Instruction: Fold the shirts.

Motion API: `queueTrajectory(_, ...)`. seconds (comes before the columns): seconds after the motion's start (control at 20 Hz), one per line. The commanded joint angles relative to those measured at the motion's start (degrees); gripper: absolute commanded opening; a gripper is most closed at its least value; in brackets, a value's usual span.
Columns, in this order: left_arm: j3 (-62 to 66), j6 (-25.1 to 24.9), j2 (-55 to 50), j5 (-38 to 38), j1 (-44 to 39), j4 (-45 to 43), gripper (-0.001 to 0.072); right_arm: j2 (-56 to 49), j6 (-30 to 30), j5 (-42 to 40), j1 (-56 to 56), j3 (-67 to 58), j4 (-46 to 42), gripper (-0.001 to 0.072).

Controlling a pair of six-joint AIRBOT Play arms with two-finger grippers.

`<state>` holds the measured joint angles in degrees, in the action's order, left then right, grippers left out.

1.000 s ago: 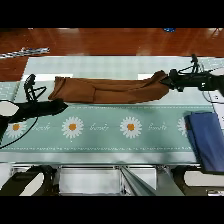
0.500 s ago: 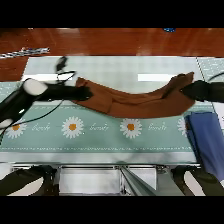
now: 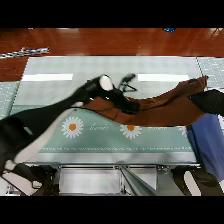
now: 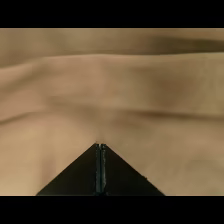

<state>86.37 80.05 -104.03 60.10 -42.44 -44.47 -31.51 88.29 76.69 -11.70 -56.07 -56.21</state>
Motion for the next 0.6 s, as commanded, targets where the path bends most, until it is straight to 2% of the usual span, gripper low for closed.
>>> queueTrajectory(0.0, 5.88, 1.64, -6.38, 3.43, -6.6, 2.14, 0.0017, 0.66, 0.7, 0.04, 0.02, 0.02, 0.42, 0.0025)
queueTrajectory(0.2, 8.96, 1.42, -6.82, 5.11, -5.84, 2.93, 0.0017, 0.66, 0.92, 0.07, 0.02, 0.02, 0.44, 0.0025)
queueTrajectory(0.4, 10.64, 1.42, -2.05, 11.21, 5.68, 1.64, 0.0017, 0.59, 1.09, -0.28, 0.02, 0.02, 1.55, 0.0025)
queueTrajectory(0.55, 7.23, 1.29, 7.72, 12.85, 16.87, -2.6, 0.0017, -0.9, 0.24, -2.14, 0.11, 0.0, 6.82, 0.0025)
